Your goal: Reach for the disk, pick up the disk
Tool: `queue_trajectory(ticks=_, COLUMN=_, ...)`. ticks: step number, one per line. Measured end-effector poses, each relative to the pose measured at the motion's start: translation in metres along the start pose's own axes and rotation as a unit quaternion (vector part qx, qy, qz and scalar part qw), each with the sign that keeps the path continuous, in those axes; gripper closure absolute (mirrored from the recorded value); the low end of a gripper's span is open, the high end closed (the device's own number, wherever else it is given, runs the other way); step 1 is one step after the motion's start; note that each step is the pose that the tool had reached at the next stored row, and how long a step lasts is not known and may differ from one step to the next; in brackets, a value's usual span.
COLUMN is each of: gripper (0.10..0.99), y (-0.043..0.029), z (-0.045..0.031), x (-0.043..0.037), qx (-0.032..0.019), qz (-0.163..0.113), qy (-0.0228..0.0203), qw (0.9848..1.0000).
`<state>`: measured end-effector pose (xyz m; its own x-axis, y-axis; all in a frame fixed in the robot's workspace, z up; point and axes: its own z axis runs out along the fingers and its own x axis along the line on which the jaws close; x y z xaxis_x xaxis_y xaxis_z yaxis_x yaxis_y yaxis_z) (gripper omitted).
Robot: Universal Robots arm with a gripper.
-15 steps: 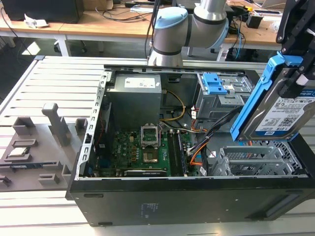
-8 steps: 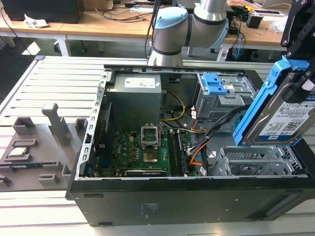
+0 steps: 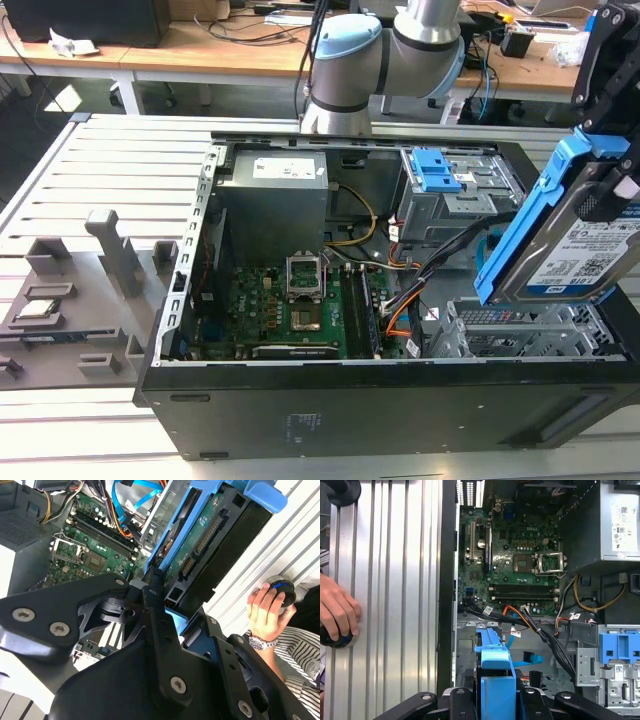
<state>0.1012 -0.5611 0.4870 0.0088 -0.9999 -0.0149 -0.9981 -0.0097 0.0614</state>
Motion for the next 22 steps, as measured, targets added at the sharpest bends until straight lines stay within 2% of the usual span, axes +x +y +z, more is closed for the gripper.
queue_trajectory(ticks=17, gripper=0.722, y=-0.0040, z=0.0136, x=0.0004, qx=-0.0007, qz=0.000, qy=-0.0001, qw=1.0000)
queue_trajectory(ticks=22, gripper=0.722, y=-0.0043, z=0.0173, x=0.0005, qx=-0.0008, qz=0.000, qy=-0.0037, qw=1.0000)
